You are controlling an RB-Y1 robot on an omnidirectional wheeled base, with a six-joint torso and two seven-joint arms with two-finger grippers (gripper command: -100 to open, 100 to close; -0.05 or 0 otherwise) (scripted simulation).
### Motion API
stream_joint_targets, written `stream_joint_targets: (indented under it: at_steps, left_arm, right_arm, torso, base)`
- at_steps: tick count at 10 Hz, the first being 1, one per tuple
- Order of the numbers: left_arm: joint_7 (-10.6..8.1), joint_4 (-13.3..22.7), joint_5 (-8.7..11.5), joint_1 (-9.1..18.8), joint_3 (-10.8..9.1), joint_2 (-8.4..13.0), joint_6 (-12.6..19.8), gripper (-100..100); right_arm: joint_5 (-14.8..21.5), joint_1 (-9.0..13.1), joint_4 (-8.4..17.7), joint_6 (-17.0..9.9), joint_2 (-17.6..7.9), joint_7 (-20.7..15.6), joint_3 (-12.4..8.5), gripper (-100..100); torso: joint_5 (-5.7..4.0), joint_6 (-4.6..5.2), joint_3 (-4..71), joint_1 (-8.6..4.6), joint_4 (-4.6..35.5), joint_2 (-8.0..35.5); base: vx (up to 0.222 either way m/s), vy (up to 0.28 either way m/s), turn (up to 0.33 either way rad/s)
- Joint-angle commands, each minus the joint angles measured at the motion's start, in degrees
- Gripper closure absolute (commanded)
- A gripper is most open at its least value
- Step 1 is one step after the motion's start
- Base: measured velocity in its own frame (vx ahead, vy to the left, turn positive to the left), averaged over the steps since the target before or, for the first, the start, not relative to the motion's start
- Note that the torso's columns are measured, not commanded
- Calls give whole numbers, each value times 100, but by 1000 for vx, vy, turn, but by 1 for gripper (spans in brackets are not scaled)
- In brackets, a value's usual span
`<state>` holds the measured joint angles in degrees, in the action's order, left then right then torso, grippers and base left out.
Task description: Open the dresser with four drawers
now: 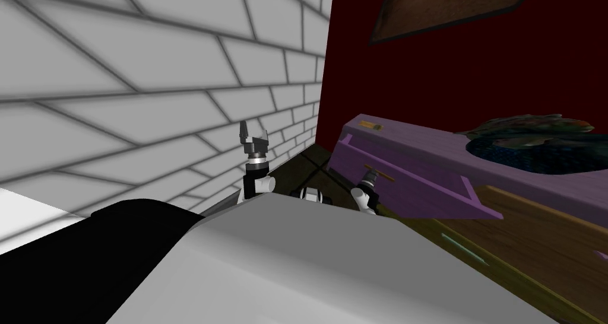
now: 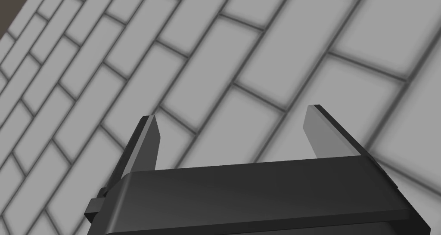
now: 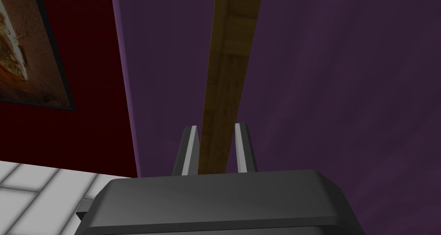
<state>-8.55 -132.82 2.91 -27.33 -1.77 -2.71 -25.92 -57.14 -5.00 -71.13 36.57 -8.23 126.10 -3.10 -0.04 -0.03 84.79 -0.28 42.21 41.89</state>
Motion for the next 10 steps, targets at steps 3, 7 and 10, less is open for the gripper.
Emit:
stream_joint_targets:
  at_steps: [3,7,10]
  left_arm:
    - [0,0,0,-1,-1,0,0,0]
    - [0,0,0,-1,0,0,0,0]
    - [0,0,0,-1,0,1,0,0]
  right_arm:
    - [-249,410,-199,-690,-19,-493,-323,-100]
    - [-448,738,-358,-1242,-35,-888,-582,-100]
    - [-480,769,-329,-1326,-37,-927,-615,0]
  torso:
    - [4,1,-19,26,7,33]
    - [5,3,-25,32,9,42]
    - [16,0,-31,39,22,53]
  base:
    - [-28,46,-108]
    - [-32,45,-88]
    - [-12,19,-38]
